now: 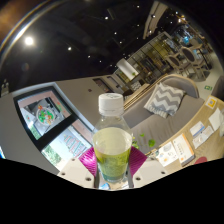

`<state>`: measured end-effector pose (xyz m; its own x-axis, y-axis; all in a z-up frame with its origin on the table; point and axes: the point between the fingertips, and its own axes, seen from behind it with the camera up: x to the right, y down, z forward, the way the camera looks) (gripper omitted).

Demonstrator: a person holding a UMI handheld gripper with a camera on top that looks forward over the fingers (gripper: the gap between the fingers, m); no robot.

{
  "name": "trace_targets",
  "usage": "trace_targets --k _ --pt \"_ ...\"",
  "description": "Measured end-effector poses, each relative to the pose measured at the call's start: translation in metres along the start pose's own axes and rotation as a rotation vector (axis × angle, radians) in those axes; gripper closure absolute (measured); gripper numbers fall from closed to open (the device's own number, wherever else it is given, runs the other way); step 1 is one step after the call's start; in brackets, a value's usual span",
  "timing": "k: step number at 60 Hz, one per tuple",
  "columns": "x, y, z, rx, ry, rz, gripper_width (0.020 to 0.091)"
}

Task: Pour water

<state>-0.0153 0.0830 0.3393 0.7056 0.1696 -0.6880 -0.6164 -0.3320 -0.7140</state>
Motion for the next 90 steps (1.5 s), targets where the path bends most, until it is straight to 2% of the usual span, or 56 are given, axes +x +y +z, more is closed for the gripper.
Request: trace_targets --k 7,11,18,25,35,46,49,54,61,66,72,75,79,90 --pt "0.065 -0.036 -0.021 0.041 0.150 -0.281 0.0723" --pt "0.106 -0.045 -0.030 0.036 0.245 -0.403 0.0723" --pt "0.183 -0.040 -0.046 -0.009 0.377 -0.566 0.0723" --pt "0.237 -0.014 -0.052 -0.077 0.446 -0.653 0.0722" --pt "0.293 0.025 -0.051 -0.147 0.476 -0.647 0.0722" --pt "0.323 0.060 -0.044 -0.191 0.473 -0.596 0.0719" --pt "0.330 0.069 -0.045 -0.201 0.482 -0.593 0.0719" --pt "0.328 0.070 -0.046 -0.171 0.476 -0.614 0.0710" --pt "0.329 0.069 -0.046 -0.167 0.489 -0.606 0.0613" --pt "0.331 0.072 -0.049 -0.204 0.508 -0.596 0.0547" --pt "0.329 0.075 -0.060 -0.258 0.538 -0.590 0.0234" --pt "0.326 0.074 -0.069 -0.274 0.563 -0.590 0.0279" --pt "0.315 0.071 -0.084 -0.283 0.588 -0.598 0.0240" --pt "0.258 0.073 -0.141 -0.317 0.639 -0.585 0.0254"
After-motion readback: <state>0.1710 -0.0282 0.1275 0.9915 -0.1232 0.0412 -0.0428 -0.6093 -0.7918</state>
